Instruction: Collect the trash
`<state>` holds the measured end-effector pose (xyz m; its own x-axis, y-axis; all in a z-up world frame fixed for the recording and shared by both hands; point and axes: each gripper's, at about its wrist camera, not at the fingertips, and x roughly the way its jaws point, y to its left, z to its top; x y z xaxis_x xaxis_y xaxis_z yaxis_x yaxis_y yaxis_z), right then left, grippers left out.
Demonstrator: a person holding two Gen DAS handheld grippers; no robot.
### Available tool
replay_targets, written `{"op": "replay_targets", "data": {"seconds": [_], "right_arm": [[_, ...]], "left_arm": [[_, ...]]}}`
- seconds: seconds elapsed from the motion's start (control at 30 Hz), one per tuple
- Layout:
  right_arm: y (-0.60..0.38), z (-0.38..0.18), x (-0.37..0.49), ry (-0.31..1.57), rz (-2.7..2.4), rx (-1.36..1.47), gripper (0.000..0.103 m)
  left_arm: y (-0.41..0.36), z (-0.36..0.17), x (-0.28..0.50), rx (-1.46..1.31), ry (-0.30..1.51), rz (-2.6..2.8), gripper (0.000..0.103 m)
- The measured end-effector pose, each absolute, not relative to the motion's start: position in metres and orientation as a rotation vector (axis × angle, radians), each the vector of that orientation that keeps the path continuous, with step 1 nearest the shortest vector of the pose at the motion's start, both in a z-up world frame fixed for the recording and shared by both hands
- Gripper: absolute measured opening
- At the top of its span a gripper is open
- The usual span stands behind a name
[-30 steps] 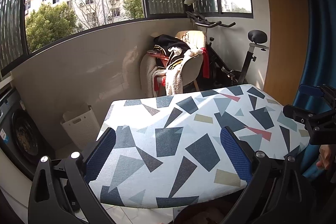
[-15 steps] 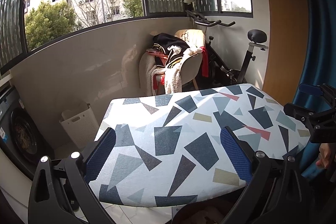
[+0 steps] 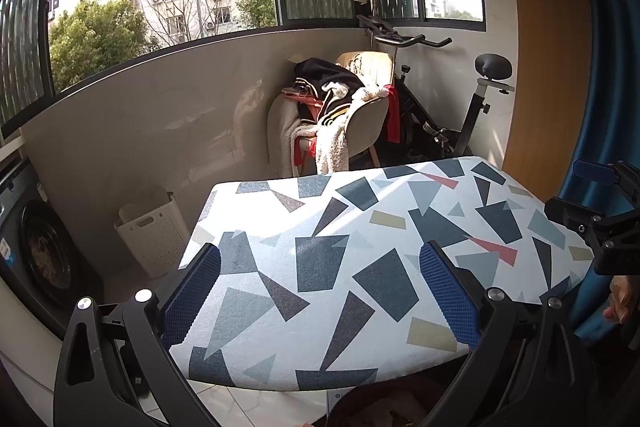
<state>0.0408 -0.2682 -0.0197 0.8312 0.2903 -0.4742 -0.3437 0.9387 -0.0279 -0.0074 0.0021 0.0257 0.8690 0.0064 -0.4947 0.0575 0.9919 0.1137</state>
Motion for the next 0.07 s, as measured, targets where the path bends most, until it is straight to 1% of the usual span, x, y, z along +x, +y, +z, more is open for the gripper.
{"op": "replay_targets", "data": {"seconds": [0.07], "right_arm": [[-0.2679,-0.0199,0.0405,0.484,0.336,-0.114,0.097]], "left_arm": [[0.0024,0.0246,-0.0073,0.128,0.520,-0.027,0.097]]}}
